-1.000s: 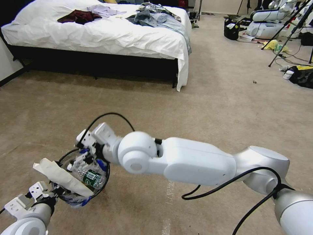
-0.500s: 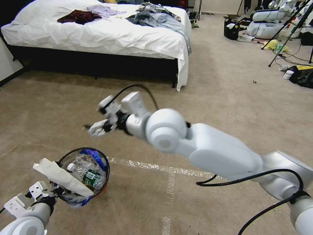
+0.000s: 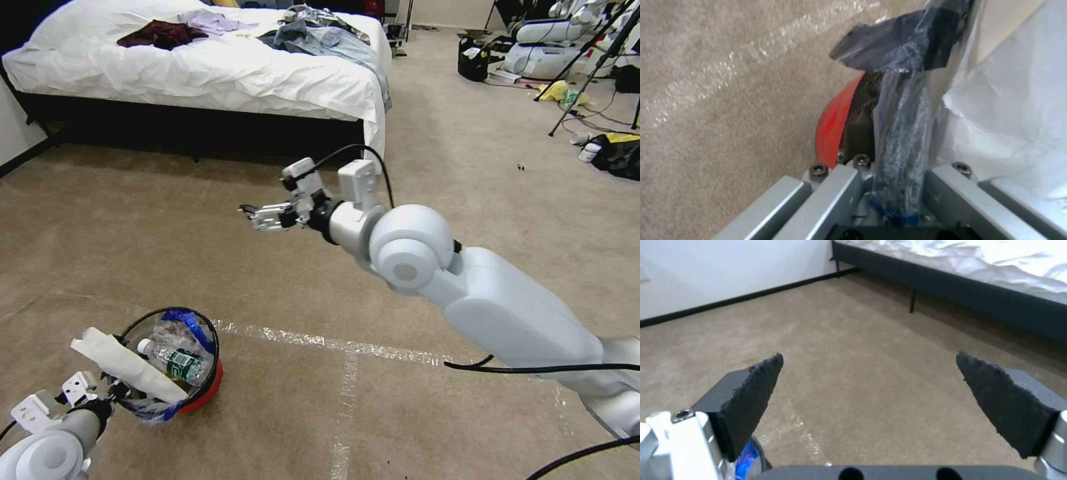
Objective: Pick up the trash bin and place the garbage on the floor into it.
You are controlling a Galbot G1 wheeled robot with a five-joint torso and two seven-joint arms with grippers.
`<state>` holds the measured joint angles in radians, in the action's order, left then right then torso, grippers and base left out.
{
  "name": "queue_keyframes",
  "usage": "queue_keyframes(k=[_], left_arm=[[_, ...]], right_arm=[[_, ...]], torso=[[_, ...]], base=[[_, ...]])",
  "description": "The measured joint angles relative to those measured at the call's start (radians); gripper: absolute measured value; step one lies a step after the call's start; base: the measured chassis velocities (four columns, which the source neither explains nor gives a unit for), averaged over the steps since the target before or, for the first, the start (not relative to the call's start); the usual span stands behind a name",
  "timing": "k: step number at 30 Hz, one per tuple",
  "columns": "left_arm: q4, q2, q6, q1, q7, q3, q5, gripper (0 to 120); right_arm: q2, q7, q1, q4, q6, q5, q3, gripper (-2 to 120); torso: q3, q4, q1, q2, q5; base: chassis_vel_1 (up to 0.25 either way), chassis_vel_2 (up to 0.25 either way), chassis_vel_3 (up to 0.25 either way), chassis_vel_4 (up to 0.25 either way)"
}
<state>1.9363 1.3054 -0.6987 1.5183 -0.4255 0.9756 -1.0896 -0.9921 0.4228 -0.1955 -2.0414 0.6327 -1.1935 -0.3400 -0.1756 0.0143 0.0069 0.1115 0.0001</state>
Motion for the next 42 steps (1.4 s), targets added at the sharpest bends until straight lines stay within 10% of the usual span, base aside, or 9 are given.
queue_keyframes(k=[20,42], left_arm=[[-0.063,-0.012,-0.008,-0.011,0.0,-0.016,-0.01,0],[0.12,-0.003,-0.013,0.078,0.002,0.022,0.01,78]], right_arm=[[0.033,-0.019,-0.126,-0.031,-0.015,0.045,0.084,99],[0.015,-0.026,-0.149,-0.017,-0.021,0.066,0.098,99]], torso=[[0.0,0.0,0.0,0.0,-0.0001],[0.0,-0.0001,0.0,0.0,-0.0001]], base=[[0.0,0.0,0.0,0.0],[0.0,0.0,0.0,0.0]])
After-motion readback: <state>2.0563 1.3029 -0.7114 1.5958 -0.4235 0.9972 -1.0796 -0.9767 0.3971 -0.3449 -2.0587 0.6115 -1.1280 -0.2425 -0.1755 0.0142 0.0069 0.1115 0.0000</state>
